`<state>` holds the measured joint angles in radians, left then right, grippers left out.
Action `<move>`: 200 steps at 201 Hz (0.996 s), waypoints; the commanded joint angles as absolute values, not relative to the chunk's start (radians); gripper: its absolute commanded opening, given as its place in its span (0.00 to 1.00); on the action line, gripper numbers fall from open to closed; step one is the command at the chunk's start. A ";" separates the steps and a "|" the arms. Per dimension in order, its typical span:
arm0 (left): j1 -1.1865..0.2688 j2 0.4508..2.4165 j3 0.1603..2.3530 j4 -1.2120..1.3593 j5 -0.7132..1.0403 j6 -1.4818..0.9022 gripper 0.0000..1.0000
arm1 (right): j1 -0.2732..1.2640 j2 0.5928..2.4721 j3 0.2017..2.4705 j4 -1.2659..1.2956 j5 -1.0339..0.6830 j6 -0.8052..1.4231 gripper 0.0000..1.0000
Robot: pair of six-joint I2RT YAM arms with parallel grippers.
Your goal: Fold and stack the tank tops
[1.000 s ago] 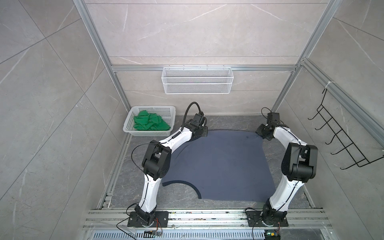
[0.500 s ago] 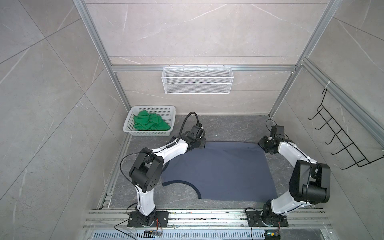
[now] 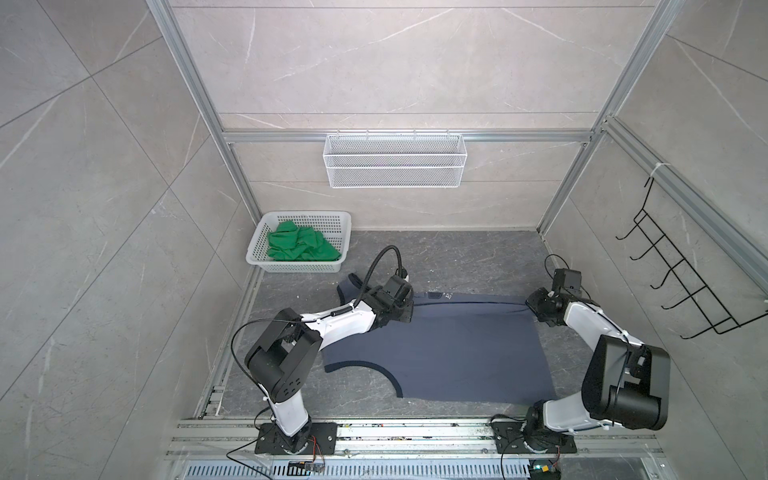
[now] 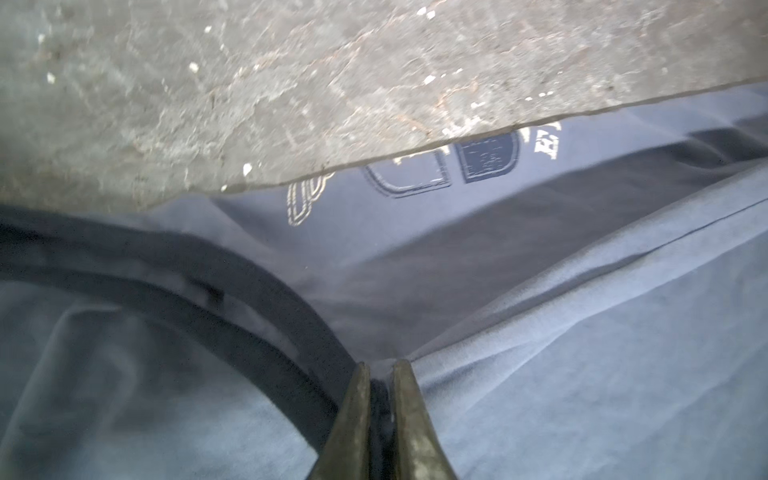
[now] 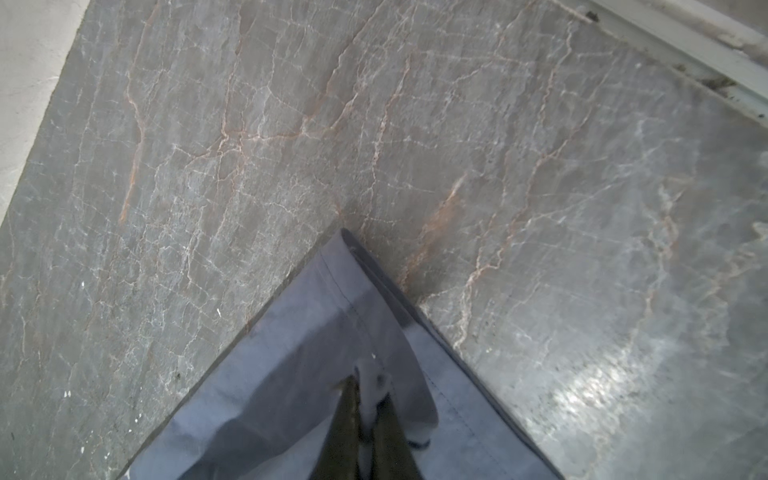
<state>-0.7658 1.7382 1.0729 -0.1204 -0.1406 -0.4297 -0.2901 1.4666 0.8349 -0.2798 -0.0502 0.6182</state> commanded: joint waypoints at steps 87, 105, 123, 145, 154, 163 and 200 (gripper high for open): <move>-0.802 1.622 0.920 -0.042 -0.188 -0.536 0.27 | -0.295 1.341 0.707 -0.291 0.044 0.661 0.50; -0.830 1.570 0.893 -0.043 -0.193 -0.545 0.35 | -0.297 1.293 0.722 -0.317 0.049 0.657 0.52; -0.842 1.526 0.887 -0.066 -0.199 -0.547 0.45 | -0.297 1.256 0.734 -0.339 0.049 0.650 0.53; -0.837 1.508 0.913 -0.101 -0.231 -0.531 0.58 | -0.296 1.258 0.754 -0.360 0.009 0.636 0.54; -0.829 1.514 0.936 -0.119 -0.234 -0.525 0.60 | -0.297 1.268 0.759 -0.367 -0.008 0.636 0.54; -0.811 1.532 0.966 -0.146 -0.227 -0.531 0.62 | -0.297 1.282 0.762 -0.373 -0.026 0.637 0.54; -0.772 1.620 1.050 -0.229 -0.200 -0.592 0.64 | -0.296 1.336 0.745 -0.399 -0.086 0.646 0.54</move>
<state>-0.7906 1.5730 0.9970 -0.1589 -0.1997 -0.5480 -0.2943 1.3052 0.7471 -0.3435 -0.0349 0.6548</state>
